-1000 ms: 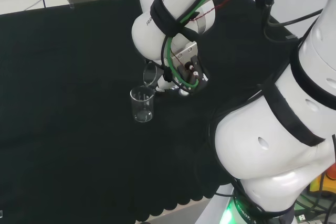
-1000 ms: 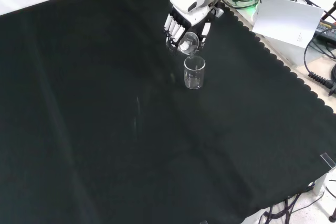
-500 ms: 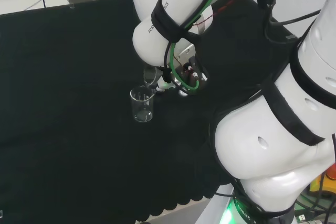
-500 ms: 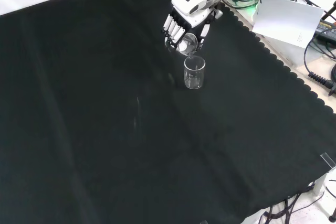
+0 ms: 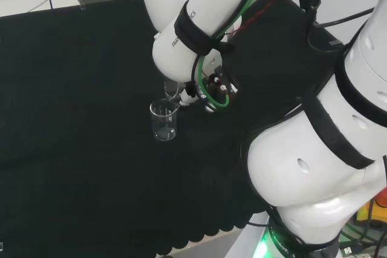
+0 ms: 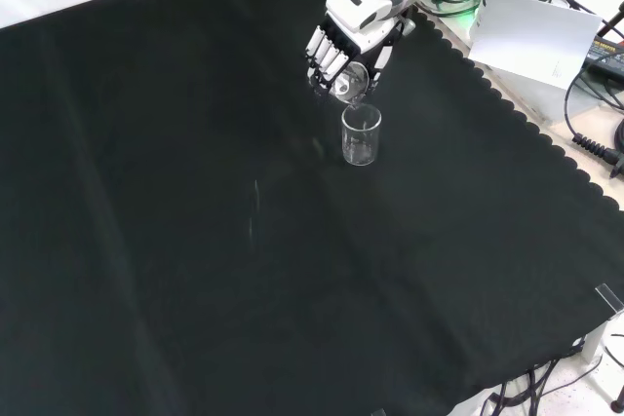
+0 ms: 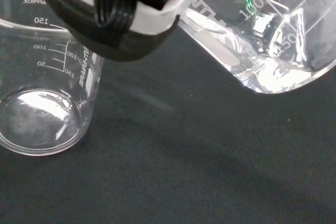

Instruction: Pour the water from the handheld beaker into the one on the table.

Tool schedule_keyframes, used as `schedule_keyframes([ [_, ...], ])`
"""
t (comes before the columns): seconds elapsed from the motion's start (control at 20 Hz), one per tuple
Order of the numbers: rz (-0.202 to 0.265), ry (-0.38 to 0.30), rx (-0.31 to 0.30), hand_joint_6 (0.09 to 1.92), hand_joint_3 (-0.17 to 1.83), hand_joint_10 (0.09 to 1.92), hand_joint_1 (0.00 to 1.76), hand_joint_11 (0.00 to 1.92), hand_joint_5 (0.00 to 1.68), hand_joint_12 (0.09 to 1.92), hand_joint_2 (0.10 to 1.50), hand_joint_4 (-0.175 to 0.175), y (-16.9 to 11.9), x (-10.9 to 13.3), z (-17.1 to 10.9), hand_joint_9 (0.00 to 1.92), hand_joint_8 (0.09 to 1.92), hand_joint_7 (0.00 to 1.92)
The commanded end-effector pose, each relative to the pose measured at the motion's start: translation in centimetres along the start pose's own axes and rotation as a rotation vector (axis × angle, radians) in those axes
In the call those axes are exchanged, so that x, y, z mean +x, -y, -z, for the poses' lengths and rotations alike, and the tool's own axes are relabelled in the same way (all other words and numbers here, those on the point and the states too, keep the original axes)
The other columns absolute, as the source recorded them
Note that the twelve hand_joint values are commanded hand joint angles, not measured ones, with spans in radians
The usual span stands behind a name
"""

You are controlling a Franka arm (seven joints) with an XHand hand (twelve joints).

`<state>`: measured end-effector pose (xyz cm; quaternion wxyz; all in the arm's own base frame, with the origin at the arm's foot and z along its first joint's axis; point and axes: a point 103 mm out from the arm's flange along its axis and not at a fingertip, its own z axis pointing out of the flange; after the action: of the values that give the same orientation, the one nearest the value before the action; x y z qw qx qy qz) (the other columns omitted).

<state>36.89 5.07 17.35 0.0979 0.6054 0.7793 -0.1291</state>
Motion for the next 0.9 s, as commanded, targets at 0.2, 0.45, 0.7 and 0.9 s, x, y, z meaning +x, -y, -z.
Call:
schedule_keyframes([
  [0.2,0.005,0.058,0.003,0.4,-0.17,0.78,1.32,1.26,1.31,0.91,1.02,-0.116,0.5,0.6,0.1,1.43,0.09,1.63],
  [0.45,0.005,0.08,0.006,0.4,-0.17,0.78,1.31,1.26,1.31,0.91,1.02,-0.116,0.6,1.0,0.0,1.43,0.09,1.63],
  [0.7,0.006,0.094,0.003,0.4,-0.17,0.78,1.32,1.26,1.3,0.91,1.02,-0.116,0.6,1.4,0.3,1.43,0.09,1.63],
  [0.9,0.008,0.111,-0.002,0.4,-0.17,0.78,1.31,1.26,1.3,0.91,1.02,-0.116,0.6,1.5,0.4,1.43,0.09,1.63],
])
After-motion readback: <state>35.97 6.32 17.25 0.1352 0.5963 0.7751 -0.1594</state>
